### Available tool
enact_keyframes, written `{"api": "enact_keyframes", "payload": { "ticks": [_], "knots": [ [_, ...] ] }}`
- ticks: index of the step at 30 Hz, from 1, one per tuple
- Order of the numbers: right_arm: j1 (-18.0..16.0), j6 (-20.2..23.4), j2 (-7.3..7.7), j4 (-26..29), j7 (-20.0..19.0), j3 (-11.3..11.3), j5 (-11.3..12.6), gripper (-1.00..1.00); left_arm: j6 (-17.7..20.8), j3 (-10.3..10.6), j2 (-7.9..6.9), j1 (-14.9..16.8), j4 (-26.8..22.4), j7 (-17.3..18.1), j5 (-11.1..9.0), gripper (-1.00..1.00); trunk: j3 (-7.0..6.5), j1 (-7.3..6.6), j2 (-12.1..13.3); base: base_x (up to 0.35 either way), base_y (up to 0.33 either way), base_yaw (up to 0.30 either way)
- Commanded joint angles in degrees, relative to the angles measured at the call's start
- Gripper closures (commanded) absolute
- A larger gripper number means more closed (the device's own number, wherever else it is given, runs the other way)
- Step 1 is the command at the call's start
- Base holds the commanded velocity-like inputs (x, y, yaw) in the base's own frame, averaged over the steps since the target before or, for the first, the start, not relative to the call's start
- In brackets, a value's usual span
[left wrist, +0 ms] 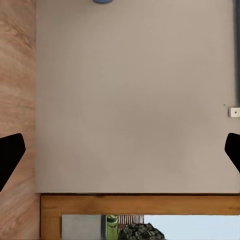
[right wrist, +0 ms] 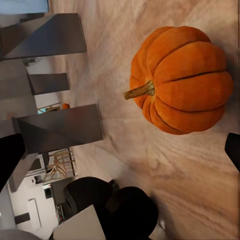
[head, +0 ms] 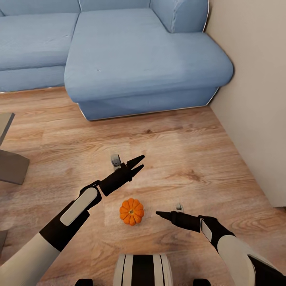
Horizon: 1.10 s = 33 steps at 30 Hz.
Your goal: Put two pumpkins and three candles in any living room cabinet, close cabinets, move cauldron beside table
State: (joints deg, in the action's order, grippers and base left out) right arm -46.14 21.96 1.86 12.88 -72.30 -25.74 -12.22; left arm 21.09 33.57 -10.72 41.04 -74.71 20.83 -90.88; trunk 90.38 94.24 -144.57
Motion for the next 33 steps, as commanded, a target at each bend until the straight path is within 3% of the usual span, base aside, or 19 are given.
{"api": "enact_keyframes", "payload": {
  "ticks": [1, 29, 33],
  "knots": [
    [0.0, 0.0, 0.00, 0.1, 0.0, 0.0, 0.0, -1.00, 0.0, 0.0, 0.00, 0.0, 0.0, 0.0, 0.0, -1.00, 0.23, 0.02, 0.0, 0.000, 0.000, 0.000],
    [0.0, -0.4, -0.06, 1.9, 0.0, 0.2, -0.1, -1.00, 0.0, 0.1, 0.00, 0.0, 0.0, 0.0, 0.0, -1.00, 6.43, 0.74, -0.4, 0.000, 0.000, 0.000],
    [0.0, -0.4, -0.10, 2.0, 0.0, 0.2, 0.0, -1.00, 0.0, 0.1, -0.07, 0.0, 0.0, 0.0, -0.1, -1.00, 6.43, 0.74, -0.4, 0.000, 0.000, 0.000]
  ]
}}
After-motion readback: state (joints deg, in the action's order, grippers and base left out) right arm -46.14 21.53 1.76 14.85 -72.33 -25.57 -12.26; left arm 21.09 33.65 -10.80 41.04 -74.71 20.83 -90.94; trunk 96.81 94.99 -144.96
